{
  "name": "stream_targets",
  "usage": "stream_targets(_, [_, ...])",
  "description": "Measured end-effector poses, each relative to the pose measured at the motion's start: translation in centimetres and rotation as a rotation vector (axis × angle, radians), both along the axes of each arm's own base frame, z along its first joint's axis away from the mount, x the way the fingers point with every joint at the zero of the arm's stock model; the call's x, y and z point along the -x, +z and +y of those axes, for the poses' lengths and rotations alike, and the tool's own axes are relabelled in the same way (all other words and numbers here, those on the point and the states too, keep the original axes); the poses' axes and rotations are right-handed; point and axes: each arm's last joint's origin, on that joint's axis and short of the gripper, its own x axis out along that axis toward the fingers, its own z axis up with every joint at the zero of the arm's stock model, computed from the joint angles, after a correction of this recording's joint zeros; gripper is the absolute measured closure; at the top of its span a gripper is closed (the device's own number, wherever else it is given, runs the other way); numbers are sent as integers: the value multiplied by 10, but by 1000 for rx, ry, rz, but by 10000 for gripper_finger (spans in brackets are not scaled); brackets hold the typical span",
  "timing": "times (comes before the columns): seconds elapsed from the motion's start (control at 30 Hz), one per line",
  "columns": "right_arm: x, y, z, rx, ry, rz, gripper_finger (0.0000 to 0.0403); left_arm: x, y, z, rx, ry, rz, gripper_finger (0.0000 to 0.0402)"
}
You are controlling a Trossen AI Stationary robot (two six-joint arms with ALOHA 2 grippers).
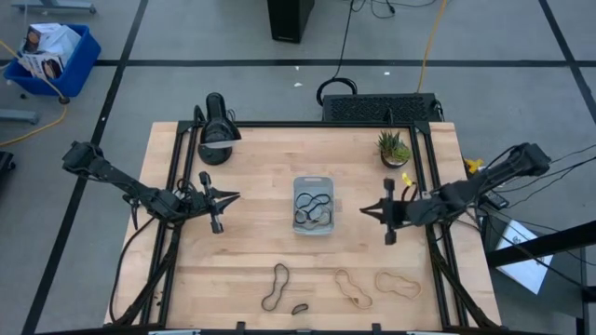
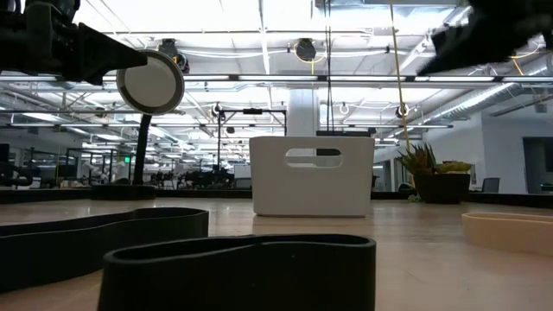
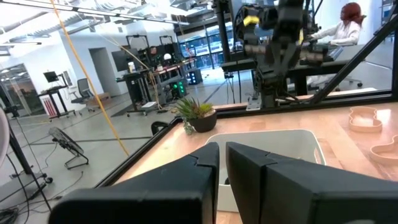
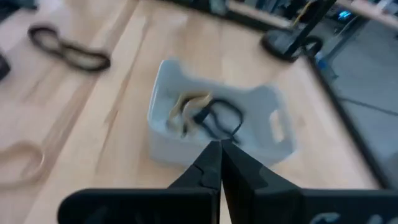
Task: Pick and place rubber bands into bin
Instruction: Put the brown rubber band into the gray container
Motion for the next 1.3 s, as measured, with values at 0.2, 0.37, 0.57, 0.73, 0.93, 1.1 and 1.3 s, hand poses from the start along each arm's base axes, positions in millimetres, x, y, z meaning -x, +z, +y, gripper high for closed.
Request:
stream_targets(0.2, [5,-44,0,-93,32,-13,402,0,0,0,-3,4,1,366])
stream_targets(0.37, [11,-69,-2,-150,60,-85,402,0,0,0,-3,7,2,366])
stream_targets(0.57, [18,-85,-4,-225,111,-109,402,0,0,0,-2,7,1,366])
stream_targets(0.73, [19,-91,-2,-297,130,-66,402,0,0,0,-1,7,1,366])
stream_targets(0.93, [10,-96,9,-367,177,8,401,0,0,0,0,7,1,366])
stream_targets(1.1, [-8,-90,31,-334,237,56,366,0,0,0,2,7,1,366])
stream_targets(1.3, [-36,-82,58,-280,273,81,280,0,0,0,19,6,-2,366])
